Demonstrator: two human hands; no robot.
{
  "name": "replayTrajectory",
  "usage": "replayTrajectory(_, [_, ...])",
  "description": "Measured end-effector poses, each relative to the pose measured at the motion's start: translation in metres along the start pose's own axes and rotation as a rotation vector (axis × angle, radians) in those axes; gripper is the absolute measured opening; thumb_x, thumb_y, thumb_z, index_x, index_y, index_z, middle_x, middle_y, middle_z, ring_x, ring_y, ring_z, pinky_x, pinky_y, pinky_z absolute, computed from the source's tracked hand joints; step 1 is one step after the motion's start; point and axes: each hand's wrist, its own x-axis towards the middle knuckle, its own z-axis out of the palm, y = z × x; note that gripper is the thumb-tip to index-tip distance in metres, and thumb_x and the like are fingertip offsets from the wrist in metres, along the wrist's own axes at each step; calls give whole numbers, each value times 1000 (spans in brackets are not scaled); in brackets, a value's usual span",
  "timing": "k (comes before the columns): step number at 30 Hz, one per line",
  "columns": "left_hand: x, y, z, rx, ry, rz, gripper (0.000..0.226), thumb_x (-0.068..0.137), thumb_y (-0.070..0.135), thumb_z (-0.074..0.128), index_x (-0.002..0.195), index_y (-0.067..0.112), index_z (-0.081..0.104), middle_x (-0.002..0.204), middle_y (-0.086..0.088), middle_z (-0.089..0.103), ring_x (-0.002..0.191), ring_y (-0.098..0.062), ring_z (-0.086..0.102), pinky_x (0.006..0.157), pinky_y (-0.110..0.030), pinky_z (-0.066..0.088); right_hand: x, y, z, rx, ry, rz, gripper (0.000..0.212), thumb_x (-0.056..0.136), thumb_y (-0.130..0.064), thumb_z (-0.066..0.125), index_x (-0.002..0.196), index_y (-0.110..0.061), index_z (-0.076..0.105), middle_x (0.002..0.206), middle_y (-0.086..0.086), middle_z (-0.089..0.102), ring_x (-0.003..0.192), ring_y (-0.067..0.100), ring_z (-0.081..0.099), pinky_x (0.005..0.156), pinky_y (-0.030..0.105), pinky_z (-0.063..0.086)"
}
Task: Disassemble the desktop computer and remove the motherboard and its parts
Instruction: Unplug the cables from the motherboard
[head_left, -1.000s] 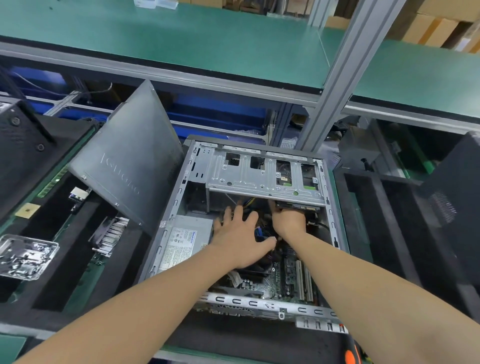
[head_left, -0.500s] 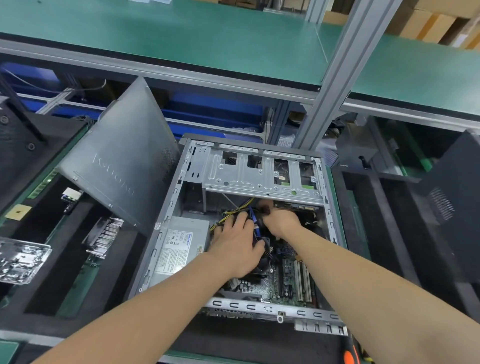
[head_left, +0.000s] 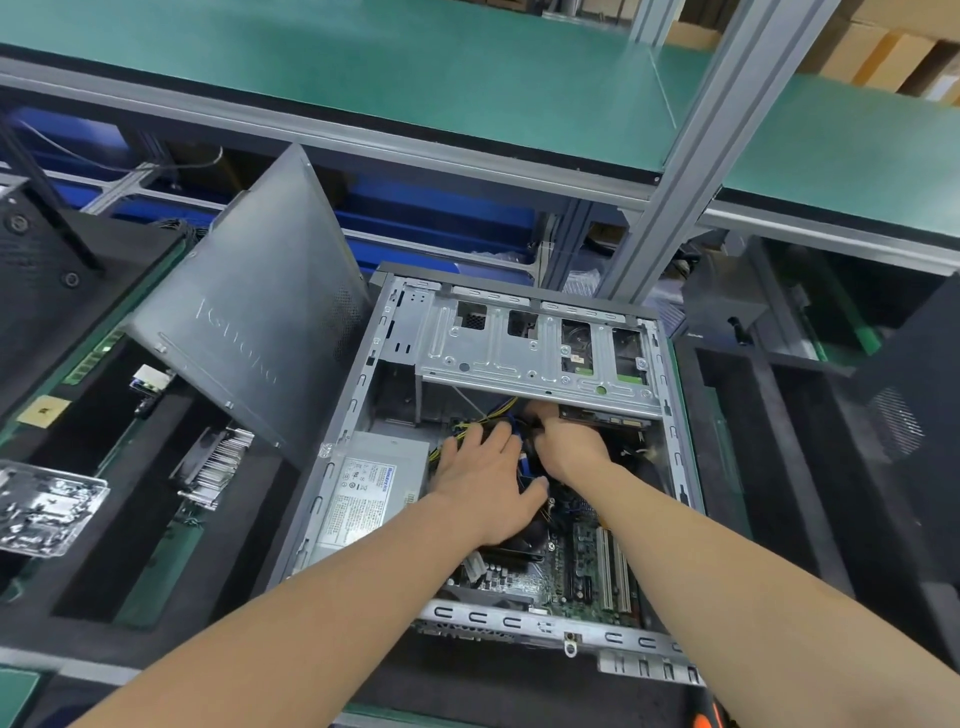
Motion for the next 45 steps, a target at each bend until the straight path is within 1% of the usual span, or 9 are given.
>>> replayTrajectory(5, [0, 1, -1, 29, -9, -23, 75, 95, 68, 26, 148, 18, 41, 150, -2, 41, 138, -27, 32, 111, -53, 24, -5, -4, 4, 34, 100, -4, 60, 105, -12, 43, 160, -19, 20, 122, 18, 66, 107, 35, 67, 82, 37, 53])
replayTrajectory(15, [-1, 0, -1, 40, -55, -38, 76, 98, 68, 23, 153, 17, 33, 160, -4, 30, 145, -28, 23, 114, -55, 20, -3, -3, 8, 139, 152, -16, 53, 106, -14, 41, 157, -22, 30, 127, 20, 65, 111, 39, 65, 90, 45, 56])
replayTrajectory(18, [-1, 0, -2, 44, -63, -38, 76, 98, 68, 22, 154, 17, 32, 161, -5, 28, 145, -29, 23, 114, -55, 20, -1, -2, 10, 148, 186, -21, 51, 108, -16, 41, 157, -20, 29, 128, 19, 64, 110, 38, 66, 82, 40, 55])
replayTrajectory(23, [-3, 1, 0, 29, -74, -46, 74, 99, 66, 22, 154, 16, 28, 161, -11, 25, 146, -31, 21, 116, -54, 20, 3, -1, 15, 108, 242, 48, 45, 112, -39, 34, 144, -10, 46, 111, 19, 69, 99, 35, 69, 68, 32, 45])
replayTrajectory(26, [-4, 2, 3, 12, -95, -77, 72, 100, 66, 22, 153, 17, 26, 160, -15, 21, 147, -33, 18, 118, -55, 17, 5, 0, 13, 246, 184, 76, 50, 109, -52, 35, 139, -18, 56, 120, 17, 68, 108, 31, 66, 82, 33, 51])
replayTrajectory(31, [-3, 0, 4, -12, -75, -83, 74, 99, 67, 24, 153, 16, 26, 160, -11, 22, 147, -32, 20, 118, -56, 18, 8, 1, 11, 278, 70, 57, 39, 107, -33, 43, 135, -16, 64, 133, 10, 66, 124, 28, 60, 99, 31, 45])
replayTrajectory(36, [-6, 0, 3, -16, -122, -82, 73, 100, 67, 24, 152, 15, 26, 158, -12, 21, 148, -33, 17, 119, -56, 16, 2, -1, -7, 276, -120, 126, 43, 104, 2, 41, 144, -5, 52, 139, 18, 55, 119, 35, 61, 81, 37, 49])
replayTrajectory(40, [-10, 2, 1, -33, -168, -79, 69, 103, 63, 24, 153, 15, 25, 159, -16, 16, 151, -36, 10, 122, -58, 11, 12, 1, -2, 103, -107, 43, 61, 107, -6, 39, 160, -37, 31, 155, 13, 41, 135, 34, 49, 94, 40, 50])
replayTrajectory(45, [-14, 5, 3, -37, -149, -52, 66, 106, 57, 24, 154, 12, 23, 161, -16, 16, 156, -40, 0, 124, -60, 8, 19, -4, 6, -52, -126, 50, 43, 110, -20, 36, 153, -13, 42, 147, 12, 50, 131, 32, 52, 93, 37, 47])
